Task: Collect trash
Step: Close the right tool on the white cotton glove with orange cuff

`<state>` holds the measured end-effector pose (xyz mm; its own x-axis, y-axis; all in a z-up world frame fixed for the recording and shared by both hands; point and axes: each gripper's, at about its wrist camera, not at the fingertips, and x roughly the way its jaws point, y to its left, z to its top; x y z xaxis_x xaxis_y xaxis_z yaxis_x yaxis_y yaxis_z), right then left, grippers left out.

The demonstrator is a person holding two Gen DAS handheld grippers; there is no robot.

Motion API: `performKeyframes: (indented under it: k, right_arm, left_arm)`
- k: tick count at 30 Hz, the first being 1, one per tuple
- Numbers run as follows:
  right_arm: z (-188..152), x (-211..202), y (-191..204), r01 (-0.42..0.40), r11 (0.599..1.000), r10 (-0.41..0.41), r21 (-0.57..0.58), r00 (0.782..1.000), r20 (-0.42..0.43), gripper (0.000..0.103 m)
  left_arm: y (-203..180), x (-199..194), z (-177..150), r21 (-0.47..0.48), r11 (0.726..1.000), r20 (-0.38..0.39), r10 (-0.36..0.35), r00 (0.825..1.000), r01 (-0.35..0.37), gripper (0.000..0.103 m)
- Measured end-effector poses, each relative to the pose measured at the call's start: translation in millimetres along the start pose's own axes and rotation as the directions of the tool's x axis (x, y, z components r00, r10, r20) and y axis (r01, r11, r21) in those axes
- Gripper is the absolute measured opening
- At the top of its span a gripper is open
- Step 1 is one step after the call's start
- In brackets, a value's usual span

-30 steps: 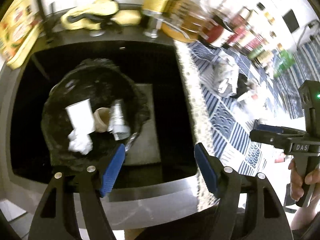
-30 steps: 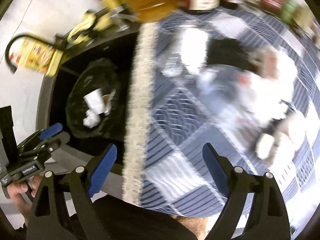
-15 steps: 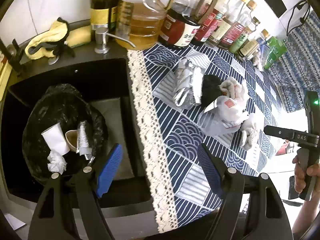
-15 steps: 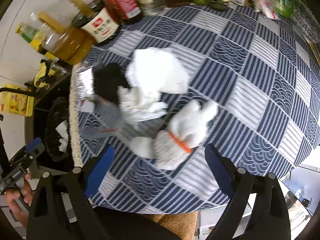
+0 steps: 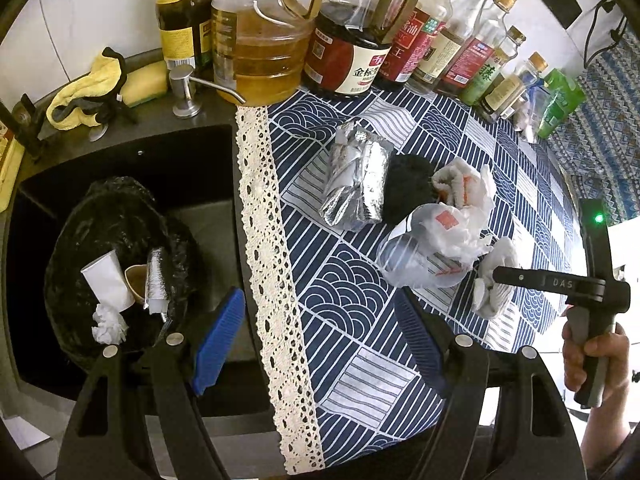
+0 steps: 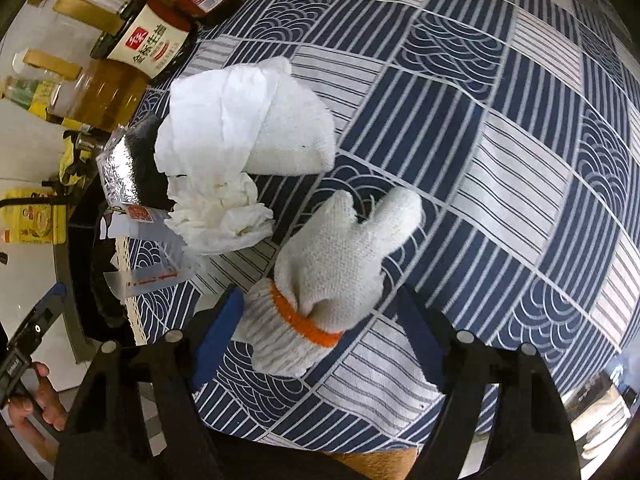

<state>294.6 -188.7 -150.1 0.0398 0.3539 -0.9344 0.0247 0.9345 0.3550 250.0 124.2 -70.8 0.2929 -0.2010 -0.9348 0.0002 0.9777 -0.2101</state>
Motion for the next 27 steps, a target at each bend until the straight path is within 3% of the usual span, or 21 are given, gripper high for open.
performKeyframes:
  k: [3, 5, 9, 11, 27]
  right_arm:
    - [3, 7, 4, -0.01, 1.0, 0.01, -0.016, 1.0, -0.022, 0.061]
    - [2, 11, 8, -0.009, 0.999, 0.007, -0.038, 1.0, -0.029, 0.058]
    - [1, 15, 10, -0.024, 0.998, 0.023, -0.051, 0.999, -0.026, 0.041]
    - [1, 13, 9, -0.037, 0.998, 0.036, -0.053, 0.999, -0.016, 0.038]
    - [-11, -56, -15, -0.101, 0.994, 0.104, -0.032, 0.988, 0.116, 0.034]
  left_arm:
    - [-1, 4, 2, -0.009, 1.0, -0.005, 0.011, 1.0, -0.011, 0.075]
    - [-2, 6, 4, -0.012, 1.0, -0.004, 0.016, 1.0, -0.016, 0.075]
    - [-1, 8, 8, -0.02, 1.0, -0.003, 0.024, 1.0, -0.024, 0.075]
    - [-2, 9, 11, -0.015, 0.999, -0.001, 0.03, 1.0, -0.03, 0.075]
    - [-22, 37, 57, 0.07, 0.997, -0.009, 0.04, 0.999, -0.039, 0.075]
